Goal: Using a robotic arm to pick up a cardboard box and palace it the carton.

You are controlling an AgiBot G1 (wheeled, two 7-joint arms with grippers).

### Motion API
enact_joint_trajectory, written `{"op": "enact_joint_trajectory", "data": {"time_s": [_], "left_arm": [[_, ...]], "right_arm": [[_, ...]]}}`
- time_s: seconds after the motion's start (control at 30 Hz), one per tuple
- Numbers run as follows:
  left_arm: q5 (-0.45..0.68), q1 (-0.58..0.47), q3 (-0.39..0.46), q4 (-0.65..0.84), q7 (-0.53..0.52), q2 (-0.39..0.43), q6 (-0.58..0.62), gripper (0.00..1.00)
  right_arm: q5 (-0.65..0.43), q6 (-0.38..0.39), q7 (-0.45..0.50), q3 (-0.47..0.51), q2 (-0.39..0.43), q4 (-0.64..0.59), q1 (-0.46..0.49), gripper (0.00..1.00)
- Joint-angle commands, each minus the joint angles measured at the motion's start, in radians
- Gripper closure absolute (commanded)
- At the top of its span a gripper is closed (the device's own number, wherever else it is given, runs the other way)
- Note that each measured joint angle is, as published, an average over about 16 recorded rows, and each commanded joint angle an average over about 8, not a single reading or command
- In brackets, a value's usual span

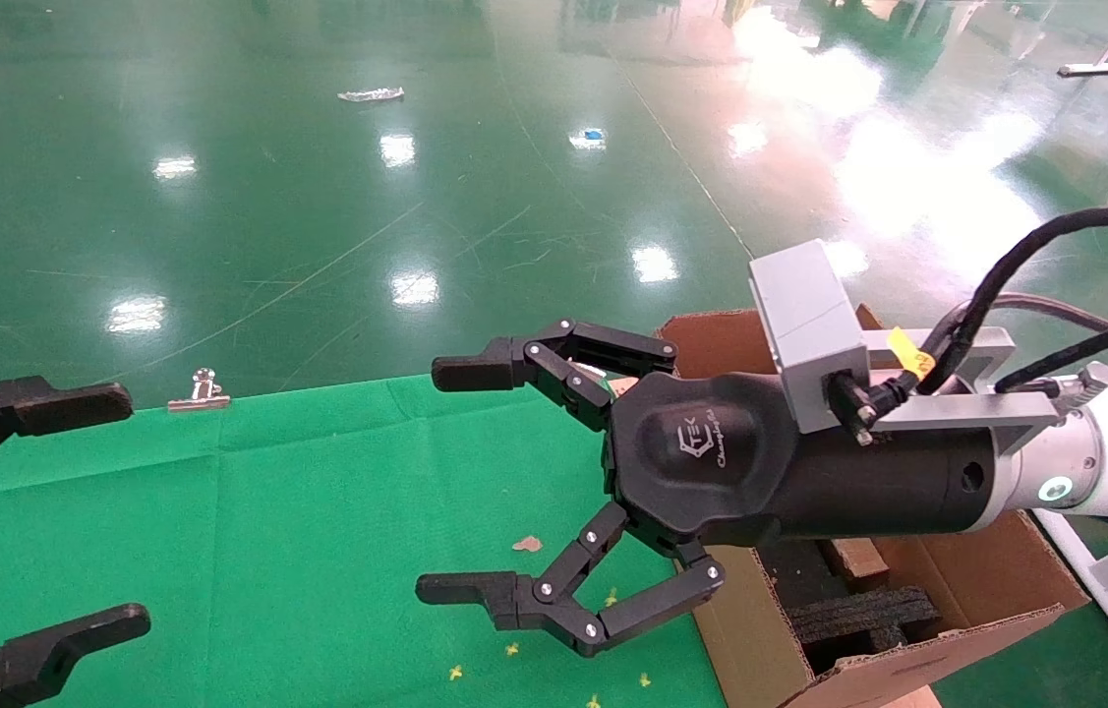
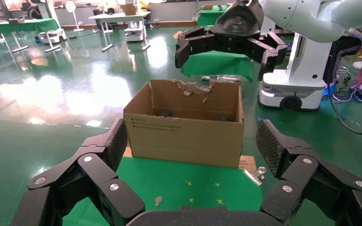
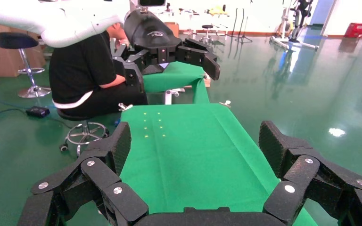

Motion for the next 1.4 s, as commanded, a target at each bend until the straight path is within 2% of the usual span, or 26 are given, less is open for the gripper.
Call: {"op": "enact_joint_trajectory", "data": {"time_s": [0.03, 1.4], "left_arm": [[0.0, 0.0, 0.0, 0.0, 0.0, 0.0, 0.0, 0.0], [0.0, 0.0, 0.0, 0.0, 0.0, 0.0, 0.0, 0.0]], "right_arm": [[-0.001, 0.001, 0.001, -0.005, 0.0, -0.004, 0.005, 0.0], [-0.012, 0.007, 0.004, -0.028, 0.0, -0.022, 0.027, 0.0]]}}
